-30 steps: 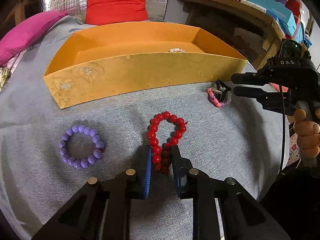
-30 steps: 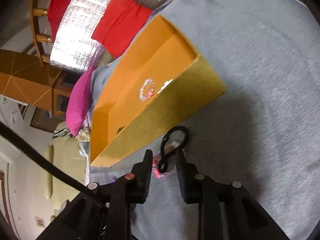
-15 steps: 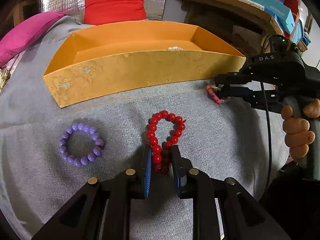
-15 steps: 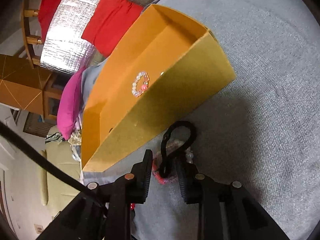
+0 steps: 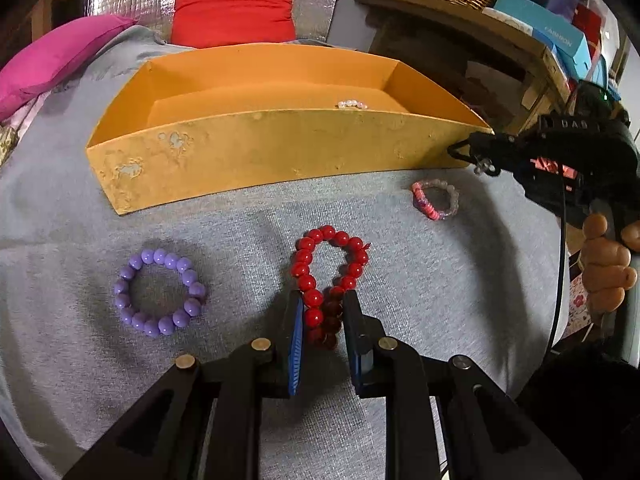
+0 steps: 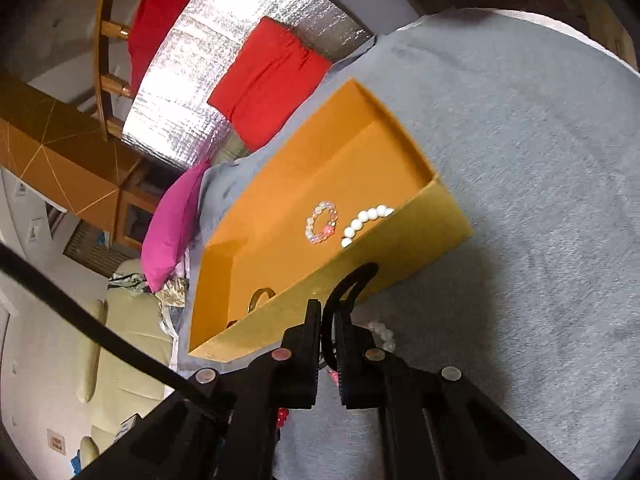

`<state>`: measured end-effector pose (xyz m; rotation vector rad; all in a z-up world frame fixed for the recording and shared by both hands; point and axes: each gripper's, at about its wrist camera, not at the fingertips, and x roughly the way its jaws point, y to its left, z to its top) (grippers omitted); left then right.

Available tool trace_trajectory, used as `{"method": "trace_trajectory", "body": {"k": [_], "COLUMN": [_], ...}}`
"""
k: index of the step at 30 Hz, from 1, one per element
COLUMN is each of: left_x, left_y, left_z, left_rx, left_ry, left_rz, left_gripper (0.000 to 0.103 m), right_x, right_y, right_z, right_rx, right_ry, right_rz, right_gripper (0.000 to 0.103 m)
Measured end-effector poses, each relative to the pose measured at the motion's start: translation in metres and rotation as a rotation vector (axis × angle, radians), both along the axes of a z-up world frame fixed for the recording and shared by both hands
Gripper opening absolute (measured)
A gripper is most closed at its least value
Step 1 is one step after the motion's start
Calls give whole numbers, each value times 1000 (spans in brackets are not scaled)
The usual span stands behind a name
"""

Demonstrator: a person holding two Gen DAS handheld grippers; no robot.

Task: Organize jewelry
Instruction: 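Grasp the red beaded bracelet with left while right grips the hair tie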

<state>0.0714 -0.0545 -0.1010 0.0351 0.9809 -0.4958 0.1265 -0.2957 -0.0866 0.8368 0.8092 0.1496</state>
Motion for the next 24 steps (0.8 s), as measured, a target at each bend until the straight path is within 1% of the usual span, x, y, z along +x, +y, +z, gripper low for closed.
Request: {"method": "trace_trajectory", "body": {"k": [4,7,9,11,12,13,16,20,21,22,23,24], "left_x": [4,5,6,7,8,8,6,6,6,6,7,7], "left_y": [2,2,0,-4,-6,-8,-14,-15,-15,-16,-16,-16], "left_z": [-1,-1,0,0,-1,-1,-1,-2,-2,-3,-3,-3], "left_rx": [-17,-18,-21,-19,-13,-8,23,32,37,44,51,54], "left_ry": [4,-5,-9,-6,-3,-12,-33,-41,-45,-46,-46,-47], "left_rz": [2,7,-1,-7,-4,-1,-11,-10,-9,-8,-7,-5], "left_gripper": [20,20,22,39,57,59,59,59,53,45,42,38], "right_x": [-2,-4,-5,-7,-7,-7,-7,-12,-13,-13,-14,-13], "right_y": [-6,-7,-12,-16,-17,-18,-22,-31,-33,-34,-34,-33], "right_z": [-3,-4,-5,-5,-6,-7,-13,-8,-8,-8,-9,-10], "right_rx": [14,-5,0,-8,-10,-11,-4,-30,-33,-40,-55,-62], "right_ry": [35,62,68,75,80,88,128,132,135,141,157,170], "right_rz": [-18,-38,-46,-56,-58,-57,-54,-72,-70,-70,-67,-59], "right_gripper": [8,8,8,8,8,8,8,11,13,21,35,43]}}
